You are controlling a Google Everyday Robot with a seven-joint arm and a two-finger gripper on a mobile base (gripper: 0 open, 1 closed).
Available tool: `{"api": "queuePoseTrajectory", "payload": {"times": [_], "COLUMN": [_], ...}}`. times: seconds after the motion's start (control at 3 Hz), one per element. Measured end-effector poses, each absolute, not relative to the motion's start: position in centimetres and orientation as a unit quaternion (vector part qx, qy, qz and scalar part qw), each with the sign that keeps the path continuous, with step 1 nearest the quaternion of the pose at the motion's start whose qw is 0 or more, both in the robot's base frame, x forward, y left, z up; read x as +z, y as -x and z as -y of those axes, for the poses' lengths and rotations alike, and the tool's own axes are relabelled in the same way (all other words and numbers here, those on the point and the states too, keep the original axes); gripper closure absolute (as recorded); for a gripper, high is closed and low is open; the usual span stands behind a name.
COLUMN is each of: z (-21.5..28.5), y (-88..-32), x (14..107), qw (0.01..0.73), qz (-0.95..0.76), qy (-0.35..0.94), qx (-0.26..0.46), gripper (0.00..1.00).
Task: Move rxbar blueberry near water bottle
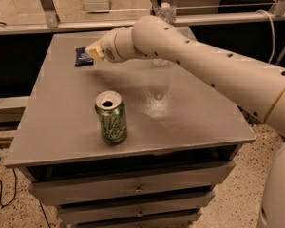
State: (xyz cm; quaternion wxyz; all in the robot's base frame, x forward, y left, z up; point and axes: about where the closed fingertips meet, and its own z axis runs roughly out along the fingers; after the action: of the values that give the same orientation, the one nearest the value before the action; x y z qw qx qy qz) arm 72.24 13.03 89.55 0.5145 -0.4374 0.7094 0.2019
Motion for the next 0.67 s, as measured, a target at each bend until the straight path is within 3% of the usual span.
{"api": "queuePoseTrajectory", "payload": {"times": [0.67], "z": [-14.2], "y": [-74.9], "x": [87.8], "qw": [0.530], "qz": [-0.730], "qy": [0.392], "qx": [0.180], "gripper": [0.03]}}
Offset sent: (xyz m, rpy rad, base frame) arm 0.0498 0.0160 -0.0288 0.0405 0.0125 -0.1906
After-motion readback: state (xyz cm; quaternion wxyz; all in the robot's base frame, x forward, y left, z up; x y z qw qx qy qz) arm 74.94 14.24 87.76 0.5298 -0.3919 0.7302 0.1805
